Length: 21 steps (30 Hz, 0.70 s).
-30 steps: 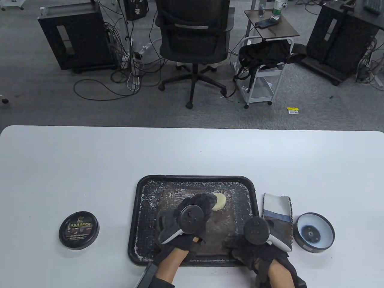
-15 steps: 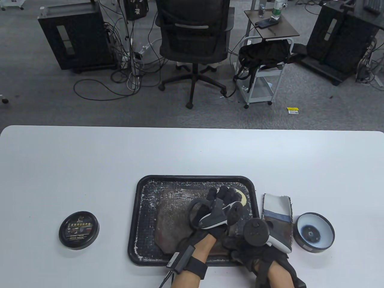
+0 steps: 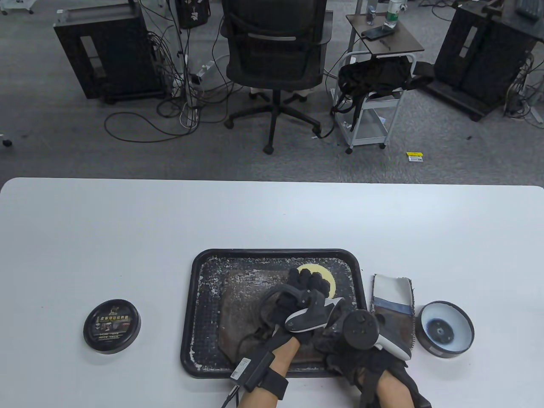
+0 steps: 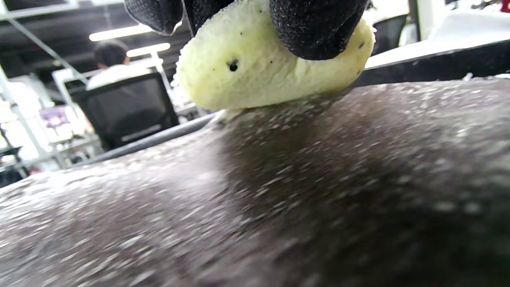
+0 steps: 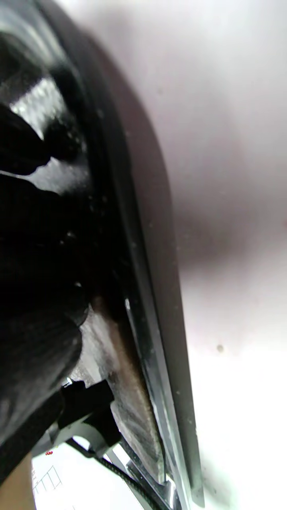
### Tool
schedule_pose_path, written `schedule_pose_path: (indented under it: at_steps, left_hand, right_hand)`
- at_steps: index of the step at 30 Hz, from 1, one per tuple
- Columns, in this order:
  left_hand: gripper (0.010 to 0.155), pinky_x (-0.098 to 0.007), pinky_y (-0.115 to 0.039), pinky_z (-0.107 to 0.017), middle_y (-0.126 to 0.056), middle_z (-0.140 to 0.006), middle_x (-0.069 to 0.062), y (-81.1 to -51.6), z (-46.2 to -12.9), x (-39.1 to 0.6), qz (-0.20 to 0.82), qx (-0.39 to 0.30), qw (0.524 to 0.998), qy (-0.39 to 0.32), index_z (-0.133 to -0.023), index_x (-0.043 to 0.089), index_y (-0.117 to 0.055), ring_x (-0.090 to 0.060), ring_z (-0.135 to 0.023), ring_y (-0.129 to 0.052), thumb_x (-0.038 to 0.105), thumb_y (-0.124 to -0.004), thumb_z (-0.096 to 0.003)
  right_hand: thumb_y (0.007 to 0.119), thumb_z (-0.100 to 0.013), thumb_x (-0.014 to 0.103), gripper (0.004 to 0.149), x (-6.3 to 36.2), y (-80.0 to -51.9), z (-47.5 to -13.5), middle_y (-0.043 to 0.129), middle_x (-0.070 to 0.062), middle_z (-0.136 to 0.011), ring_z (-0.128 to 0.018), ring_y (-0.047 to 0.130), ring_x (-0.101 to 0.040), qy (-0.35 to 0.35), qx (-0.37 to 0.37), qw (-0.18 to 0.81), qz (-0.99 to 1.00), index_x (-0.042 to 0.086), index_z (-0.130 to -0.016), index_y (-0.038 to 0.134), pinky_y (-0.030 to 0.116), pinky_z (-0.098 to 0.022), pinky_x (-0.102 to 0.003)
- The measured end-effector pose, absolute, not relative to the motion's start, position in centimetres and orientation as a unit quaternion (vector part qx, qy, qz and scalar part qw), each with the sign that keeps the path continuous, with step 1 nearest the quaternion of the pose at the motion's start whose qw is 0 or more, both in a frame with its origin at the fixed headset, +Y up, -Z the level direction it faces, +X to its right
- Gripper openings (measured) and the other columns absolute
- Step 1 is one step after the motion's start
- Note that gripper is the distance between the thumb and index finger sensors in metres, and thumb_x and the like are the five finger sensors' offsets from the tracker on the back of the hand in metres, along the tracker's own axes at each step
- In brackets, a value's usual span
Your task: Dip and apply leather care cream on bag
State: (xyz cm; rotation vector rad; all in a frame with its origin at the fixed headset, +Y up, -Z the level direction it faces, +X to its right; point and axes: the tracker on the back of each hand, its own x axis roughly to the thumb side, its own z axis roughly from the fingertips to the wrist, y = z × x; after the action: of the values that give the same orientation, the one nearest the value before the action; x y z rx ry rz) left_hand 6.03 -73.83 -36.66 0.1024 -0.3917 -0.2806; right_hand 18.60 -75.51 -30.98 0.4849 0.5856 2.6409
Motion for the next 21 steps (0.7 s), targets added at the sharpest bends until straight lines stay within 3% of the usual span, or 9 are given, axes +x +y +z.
schedule_pose_path:
  at_steps: [10, 21]
  left_hand:
    - [0.047, -0.042, -0.065, -0.08, -0.078, -0.108, 0.016, -73.2, -36.6, 0.6, -0.189, 0.013, 0.974, -0.127, -0.1, 0.043, -0.069, -0.012, -0.103, -0.082, 0.041, -0.077, -0.0535]
    - [0.047, -0.042, -0.067, -0.079, -0.08, -0.107, 0.014, -72.3, -36.5, -5.0, -0.199, 0.027, 0.979, -0.033, -0.1, 0.042, -0.07, -0.014, -0.1, -0.085, 0.04, -0.077, -0.0532]
  right_hand:
    - [0.079, -0.04, 0.031, 0.052, 18.6, -75.5, -30.9, 0.072, -0.002, -0.1, -0.093, 0.067, -0.031, 0.208, 0.167, 0.195, 0.944, 0.023, -0.092, 0.08, 0.058, -0.067, -0.058]
    - [0.079, -0.04, 0.031, 0.051, 18.6, -75.6, -31.0, 0.073, -0.001, -0.099, -0.093, 0.068, -0.031, 0.207, 0.163, 0.196, 0.945, 0.023, -0.091, 0.081, 0.059, -0.067, -0.058]
